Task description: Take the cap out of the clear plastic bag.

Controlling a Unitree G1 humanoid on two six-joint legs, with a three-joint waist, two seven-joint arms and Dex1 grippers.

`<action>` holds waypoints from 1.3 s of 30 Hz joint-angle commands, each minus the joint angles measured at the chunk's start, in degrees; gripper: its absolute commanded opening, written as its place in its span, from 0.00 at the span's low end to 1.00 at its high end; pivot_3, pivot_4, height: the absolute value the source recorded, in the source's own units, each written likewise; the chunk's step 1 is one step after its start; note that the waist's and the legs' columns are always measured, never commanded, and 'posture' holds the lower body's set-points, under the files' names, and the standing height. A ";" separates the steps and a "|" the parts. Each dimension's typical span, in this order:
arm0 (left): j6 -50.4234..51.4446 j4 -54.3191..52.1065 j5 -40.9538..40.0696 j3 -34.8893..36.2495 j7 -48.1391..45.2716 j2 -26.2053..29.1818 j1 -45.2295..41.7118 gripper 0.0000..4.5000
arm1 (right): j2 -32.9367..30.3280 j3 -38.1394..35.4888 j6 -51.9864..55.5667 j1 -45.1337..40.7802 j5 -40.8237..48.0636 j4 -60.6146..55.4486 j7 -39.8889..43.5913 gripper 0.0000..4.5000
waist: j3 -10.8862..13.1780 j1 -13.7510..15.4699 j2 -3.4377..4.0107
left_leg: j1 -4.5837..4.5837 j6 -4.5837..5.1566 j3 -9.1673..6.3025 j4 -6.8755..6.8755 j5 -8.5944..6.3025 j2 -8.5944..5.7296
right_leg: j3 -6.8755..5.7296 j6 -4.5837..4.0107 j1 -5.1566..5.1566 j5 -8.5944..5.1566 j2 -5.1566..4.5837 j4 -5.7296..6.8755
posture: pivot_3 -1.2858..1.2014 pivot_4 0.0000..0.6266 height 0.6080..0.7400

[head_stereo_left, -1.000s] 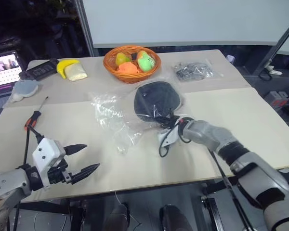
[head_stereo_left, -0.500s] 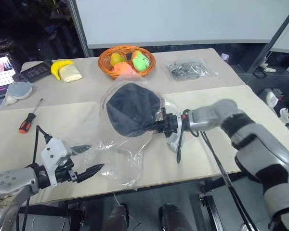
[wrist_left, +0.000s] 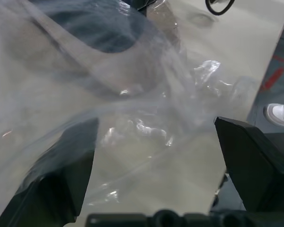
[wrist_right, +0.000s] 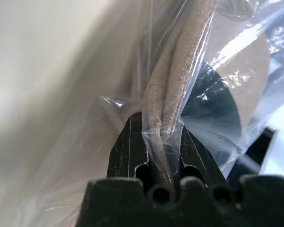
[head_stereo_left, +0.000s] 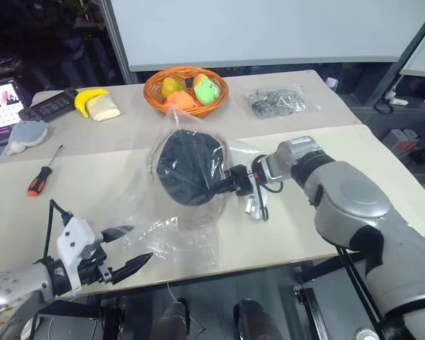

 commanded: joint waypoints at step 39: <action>1.50 -2.44 -2.07 -1.13 6.37 -2.11 -2.43 0.93 | -6.05 -78.77 48.63 27.63 99.27 -43.10 108.95 0.99 | 0.13 0.06 0.12 | 0.27 0.18 0.03 0.24 -0.15 0.50 | -0.17 -0.02 0.65 0.03 0.27 -0.15 | 0.52 0.24 1.00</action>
